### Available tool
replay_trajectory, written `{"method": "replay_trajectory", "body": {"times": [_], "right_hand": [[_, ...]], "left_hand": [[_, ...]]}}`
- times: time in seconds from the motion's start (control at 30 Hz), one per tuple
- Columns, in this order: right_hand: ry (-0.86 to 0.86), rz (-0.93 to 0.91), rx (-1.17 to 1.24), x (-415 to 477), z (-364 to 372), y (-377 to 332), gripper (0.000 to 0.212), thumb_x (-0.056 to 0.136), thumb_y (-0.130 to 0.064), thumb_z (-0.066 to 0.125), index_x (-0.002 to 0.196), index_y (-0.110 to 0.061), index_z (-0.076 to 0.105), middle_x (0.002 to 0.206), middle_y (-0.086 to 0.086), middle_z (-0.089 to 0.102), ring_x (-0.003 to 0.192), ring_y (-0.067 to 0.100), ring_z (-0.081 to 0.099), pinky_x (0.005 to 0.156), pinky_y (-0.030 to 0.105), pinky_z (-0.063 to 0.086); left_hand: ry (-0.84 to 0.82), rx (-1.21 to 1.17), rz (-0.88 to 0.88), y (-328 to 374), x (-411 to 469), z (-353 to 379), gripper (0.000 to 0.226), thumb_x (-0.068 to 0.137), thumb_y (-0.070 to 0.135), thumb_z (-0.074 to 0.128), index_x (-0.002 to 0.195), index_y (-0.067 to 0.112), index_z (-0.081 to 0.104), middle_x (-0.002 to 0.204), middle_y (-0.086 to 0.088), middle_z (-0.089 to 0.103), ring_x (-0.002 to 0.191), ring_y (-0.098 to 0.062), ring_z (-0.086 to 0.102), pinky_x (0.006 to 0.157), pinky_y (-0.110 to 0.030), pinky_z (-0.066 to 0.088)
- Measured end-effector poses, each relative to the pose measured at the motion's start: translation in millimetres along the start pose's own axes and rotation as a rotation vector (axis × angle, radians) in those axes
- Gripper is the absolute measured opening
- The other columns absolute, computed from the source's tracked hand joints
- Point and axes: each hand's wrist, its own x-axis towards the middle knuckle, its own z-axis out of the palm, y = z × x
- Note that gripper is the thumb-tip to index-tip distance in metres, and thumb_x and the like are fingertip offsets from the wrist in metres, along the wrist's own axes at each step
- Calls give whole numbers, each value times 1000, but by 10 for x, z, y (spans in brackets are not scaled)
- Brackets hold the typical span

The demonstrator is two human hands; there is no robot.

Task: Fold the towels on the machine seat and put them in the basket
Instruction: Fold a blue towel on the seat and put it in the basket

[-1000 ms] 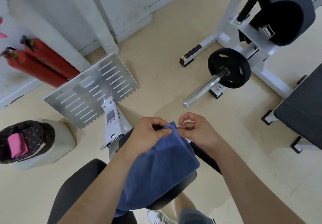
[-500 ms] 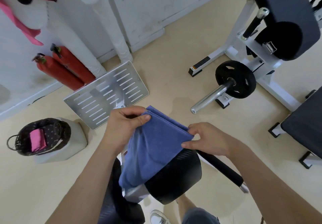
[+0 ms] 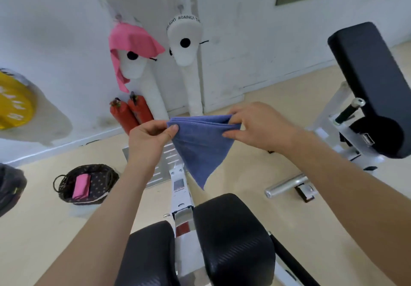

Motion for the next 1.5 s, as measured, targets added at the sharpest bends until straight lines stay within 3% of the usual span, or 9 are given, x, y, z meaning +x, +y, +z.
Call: {"method": "replay_trajectory", "body": {"times": [0.27,0.37,0.5,0.6,0.7,0.8,0.93,1.2,1.5], "right_hand": [[-105,-180,-287,257,157,150,30,96,-38,45,98,-18,68,104,-2,60,95,22,57,73,36,46],[-139,-147,-214,252,392,274,29,95,-36,49,94,-15,69,100,0,62,93,23,58,74,39,46],[-194,-89,-116,276,652,404,27,93,-33,51,96,-14,70,104,1,63,94,23,58,77,38,45],[-123,-73,-31,269,774,491,22,92,-27,55,95,-12,71,104,3,64,92,25,60,76,40,46],[83,-153,35,113,863,551,17,85,-22,56,84,-11,69,90,4,65,75,28,62,59,38,50],[203,-280,22,-184,944,551,8,84,-14,55,84,-11,62,81,7,64,64,29,58,51,33,48],[234,-343,-31,-742,1147,502,10,80,-7,60,86,-13,53,83,10,66,65,31,59,54,35,48],[-77,-364,-104,-2159,1913,257,8,87,-14,63,79,-13,64,89,6,66,78,21,61,65,29,49],[38,-260,-196,-2570,2082,162,8,85,-10,64,78,-11,67,93,8,66,81,23,62,64,31,51]], "left_hand": [[-142,176,-30,-281,257,-111,43,83,0,68,119,23,63,90,-2,68,83,-12,63,81,-16,51],[-148,291,-41,-485,269,-12,27,84,-3,65,96,20,70,86,1,68,77,-9,60,70,-6,45],[-170,349,-83,-752,291,120,28,85,-4,61,84,24,67,78,10,65,70,-1,57,69,-16,43],[-133,386,-38,-824,304,203,27,86,0,61,85,27,66,80,11,65,75,-7,59,74,-21,44],[-100,453,40,-726,186,238,25,84,4,60,88,28,66,82,13,64,70,-6,59,67,-9,44],[-102,561,160,-673,-96,179,21,77,7,62,88,25,68,83,16,63,71,-7,56,70,-14,45],[-226,652,361,-919,-686,112,18,71,21,53,84,20,66,82,13,60,70,-4,47,68,-14,41],[-609,793,315,-1810,-1981,158,25,52,5,69,69,20,60,72,7,57,65,-14,53,56,-19,42],[-741,830,371,-1766,-2119,218,22,55,8,57,71,23,55,71,10,54,67,-14,49,54,-27,45]]}}
